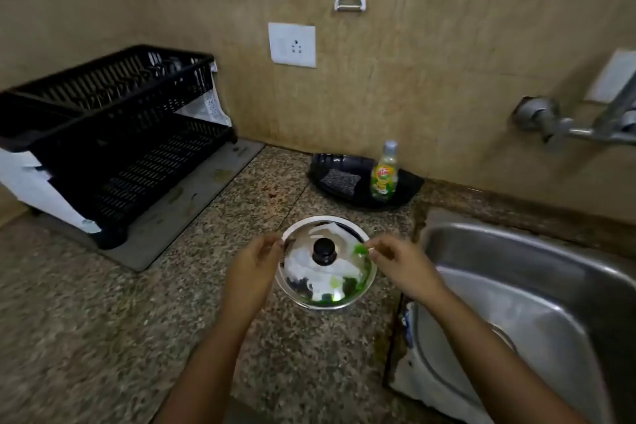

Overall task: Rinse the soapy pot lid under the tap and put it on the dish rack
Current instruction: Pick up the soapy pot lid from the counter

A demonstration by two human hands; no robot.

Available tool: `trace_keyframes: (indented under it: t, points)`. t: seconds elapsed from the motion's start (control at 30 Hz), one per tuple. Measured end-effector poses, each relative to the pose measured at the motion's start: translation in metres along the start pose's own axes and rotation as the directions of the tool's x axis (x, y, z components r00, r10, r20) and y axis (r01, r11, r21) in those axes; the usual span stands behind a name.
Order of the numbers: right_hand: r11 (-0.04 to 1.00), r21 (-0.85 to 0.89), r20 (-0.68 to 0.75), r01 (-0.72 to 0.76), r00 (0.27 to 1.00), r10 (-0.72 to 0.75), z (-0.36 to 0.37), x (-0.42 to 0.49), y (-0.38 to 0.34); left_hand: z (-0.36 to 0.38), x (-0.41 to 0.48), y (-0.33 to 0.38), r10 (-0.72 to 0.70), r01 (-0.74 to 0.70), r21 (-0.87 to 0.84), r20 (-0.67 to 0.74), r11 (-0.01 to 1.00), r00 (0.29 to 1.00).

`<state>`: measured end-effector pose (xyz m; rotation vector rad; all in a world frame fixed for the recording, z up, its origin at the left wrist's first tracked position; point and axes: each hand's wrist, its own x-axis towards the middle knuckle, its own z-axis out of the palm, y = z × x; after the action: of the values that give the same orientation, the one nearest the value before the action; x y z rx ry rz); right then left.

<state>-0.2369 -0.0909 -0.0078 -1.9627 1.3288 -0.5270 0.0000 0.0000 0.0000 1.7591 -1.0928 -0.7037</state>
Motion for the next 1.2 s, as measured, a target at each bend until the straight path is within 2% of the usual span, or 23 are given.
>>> trace_keyframes:
  t: [0.1, 0.23, 0.5, 0.67, 0.8, 0.9, 1.0, 1.07, 1.1, 1.17, 1.2]
  points:
    - [0.979, -0.201, -0.082, -0.004, 0.997, -0.012, 0.032, 0.013, -0.005, -0.013, 0.016, -0.014, 0.0, 0.005, 0.061, -0.071, 0.998, 0.997]
    - [0.916, -0.401, -0.077, -0.028, 0.997, -0.003, 0.075, 0.028, -0.014, -0.024, 0.035, -0.037, -0.062, 0.061, 0.071, 0.019, 0.996, 0.998]
    - [0.871, -0.489, -0.12, -0.055, 0.993, -0.005, 0.117, 0.059, -0.017, -0.039, 0.059, -0.06, -0.079, 0.067, 0.097, 0.132, 0.993, 0.988]
    - [0.895, -0.439, -0.085, -0.077, 0.995, 0.044, 0.119, 0.067, -0.018, -0.036, 0.07, -0.066, -0.132, 0.128, 0.041, 0.124, 0.991, 0.983]
    - [0.909, -0.412, -0.101, -0.06, 0.995, 0.02, 0.123, 0.058, -0.016, -0.03, 0.074, -0.057, -0.138, 0.138, 0.01, 0.104, 0.99, 0.985]
    - [0.937, -0.349, -0.16, 0.029, 0.983, -0.09, 0.119, 0.049, -0.023, -0.024, 0.081, -0.052, -0.107, 0.106, 0.022, 0.093, 0.994, 0.99]
    - [0.941, -0.316, -0.267, 0.121, 0.94, -0.211, 0.102, 0.046, -0.035, -0.015, 0.084, -0.04, -0.068, 0.069, -0.005, 0.105, 0.998, 0.992]
    - [0.946, -0.285, -0.303, 0.153, 0.922, -0.241, 0.087, 0.042, -0.041, -0.007, 0.085, -0.032, -0.123, 0.139, -0.109, 0.138, 0.984, 0.983]
    - [0.949, -0.271, -0.318, 0.164, 0.915, -0.249, 0.079, 0.038, -0.042, -0.003, 0.086, -0.028, -0.192, 0.219, -0.158, 0.17, 0.963, 0.966]
    - [0.951, -0.259, -0.36, 0.167, 0.897, -0.255, 0.065, 0.026, -0.041, 0.007, 0.084, -0.017, -0.328, 0.396, -0.214, 0.293, 0.893, 0.898]
    - [0.952, -0.259, -0.377, 0.16, 0.891, -0.252, 0.058, 0.02, -0.039, 0.015, 0.081, -0.008, -0.352, 0.452, -0.242, 0.363, 0.859, 0.863]
